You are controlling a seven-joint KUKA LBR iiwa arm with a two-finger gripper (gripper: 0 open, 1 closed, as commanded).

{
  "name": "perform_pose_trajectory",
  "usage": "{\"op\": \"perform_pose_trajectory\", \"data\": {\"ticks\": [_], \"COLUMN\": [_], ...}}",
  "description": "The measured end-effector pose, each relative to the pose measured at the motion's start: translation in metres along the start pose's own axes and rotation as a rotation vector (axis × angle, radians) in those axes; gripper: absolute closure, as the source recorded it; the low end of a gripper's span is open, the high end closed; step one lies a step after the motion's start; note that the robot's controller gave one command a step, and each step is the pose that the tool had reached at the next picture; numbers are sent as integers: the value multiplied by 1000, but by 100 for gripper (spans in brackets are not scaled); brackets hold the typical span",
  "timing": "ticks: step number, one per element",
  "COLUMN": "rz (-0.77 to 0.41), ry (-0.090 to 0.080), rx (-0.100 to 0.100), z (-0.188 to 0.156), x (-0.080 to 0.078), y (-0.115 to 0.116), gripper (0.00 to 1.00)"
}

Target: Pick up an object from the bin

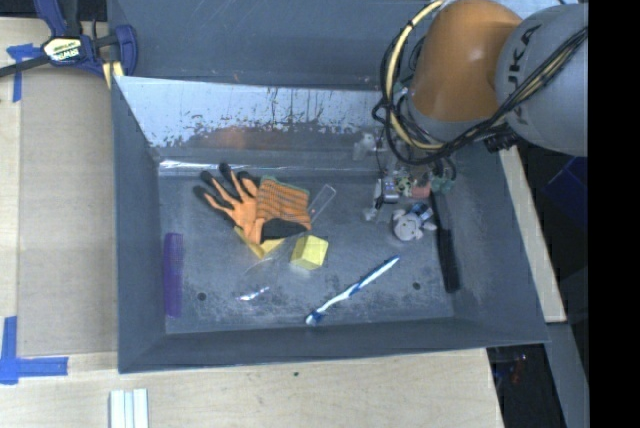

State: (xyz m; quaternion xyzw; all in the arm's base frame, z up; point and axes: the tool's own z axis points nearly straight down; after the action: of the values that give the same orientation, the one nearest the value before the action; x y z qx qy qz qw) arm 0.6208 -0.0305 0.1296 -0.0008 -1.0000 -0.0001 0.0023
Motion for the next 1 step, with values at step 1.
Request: {"op": "perform_pose_trajectory", "data": {"ticks": [1], "rz": [-1], "ry": [-8], "rx": [1], "z": [-5], "x": [-2], "y": [0], "gripper": [0]}}
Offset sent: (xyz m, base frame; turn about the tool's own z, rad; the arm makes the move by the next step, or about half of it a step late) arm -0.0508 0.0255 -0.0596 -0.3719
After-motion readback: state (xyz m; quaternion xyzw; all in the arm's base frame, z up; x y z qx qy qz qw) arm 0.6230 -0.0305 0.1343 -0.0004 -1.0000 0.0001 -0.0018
